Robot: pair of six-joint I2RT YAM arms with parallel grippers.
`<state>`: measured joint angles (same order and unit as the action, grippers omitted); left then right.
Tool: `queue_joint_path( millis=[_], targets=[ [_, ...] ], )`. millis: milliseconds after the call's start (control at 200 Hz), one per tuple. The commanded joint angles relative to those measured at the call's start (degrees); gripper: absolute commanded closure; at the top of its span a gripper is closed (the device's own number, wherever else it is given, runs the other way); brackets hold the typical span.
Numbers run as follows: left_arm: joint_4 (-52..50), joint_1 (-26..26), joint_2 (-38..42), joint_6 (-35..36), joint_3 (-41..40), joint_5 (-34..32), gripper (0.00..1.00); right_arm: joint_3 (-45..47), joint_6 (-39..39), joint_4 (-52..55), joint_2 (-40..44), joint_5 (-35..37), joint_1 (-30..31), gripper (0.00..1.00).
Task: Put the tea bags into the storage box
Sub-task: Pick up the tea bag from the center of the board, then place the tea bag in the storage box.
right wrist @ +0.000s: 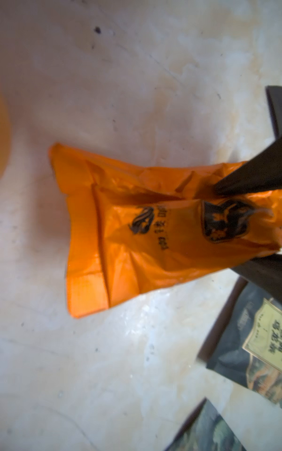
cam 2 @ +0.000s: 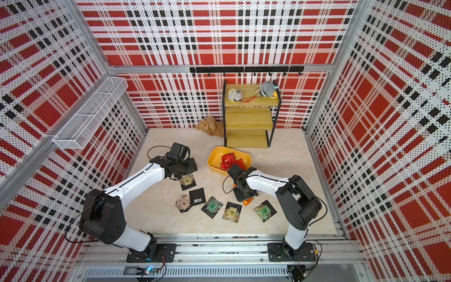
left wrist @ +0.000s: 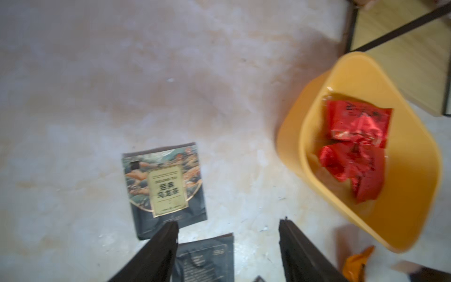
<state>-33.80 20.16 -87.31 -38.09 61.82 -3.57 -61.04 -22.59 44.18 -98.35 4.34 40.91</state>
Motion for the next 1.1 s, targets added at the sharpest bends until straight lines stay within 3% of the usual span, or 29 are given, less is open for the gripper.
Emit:
queue_joint_path(
  millis=[0,276,496,897,1097],
  targets=[
    [2.1,-2.1,1.9,0.4,-2.7,-1.5,0.29,-1.7,-1.4,2.2,3.5,1.7,0.9,0.58],
    [2.8,-3.2,0.9,0.6,-4.9,-2.6,0.29,-5.7,-2.2,6.5,7.0,1.9,1.5,0.59],
    [4.3,-3.3,-0.8,0.5,-6.2,-2.1,0.30,-15.0,-1.1,11.0,6.2,2.4,1.6,0.58],
    [5.3,-3.4,-2.5,0.5,-7.6,-3.7,0.30,-35.3,6.8,11.0,-11.1,2.7,-3.3,0.57],
    [5.8,-3.5,-4.8,0.9,-7.8,-3.6,0.30,-40.7,8.8,11.8,-17.7,2.1,-6.6,0.52]
  ],
)
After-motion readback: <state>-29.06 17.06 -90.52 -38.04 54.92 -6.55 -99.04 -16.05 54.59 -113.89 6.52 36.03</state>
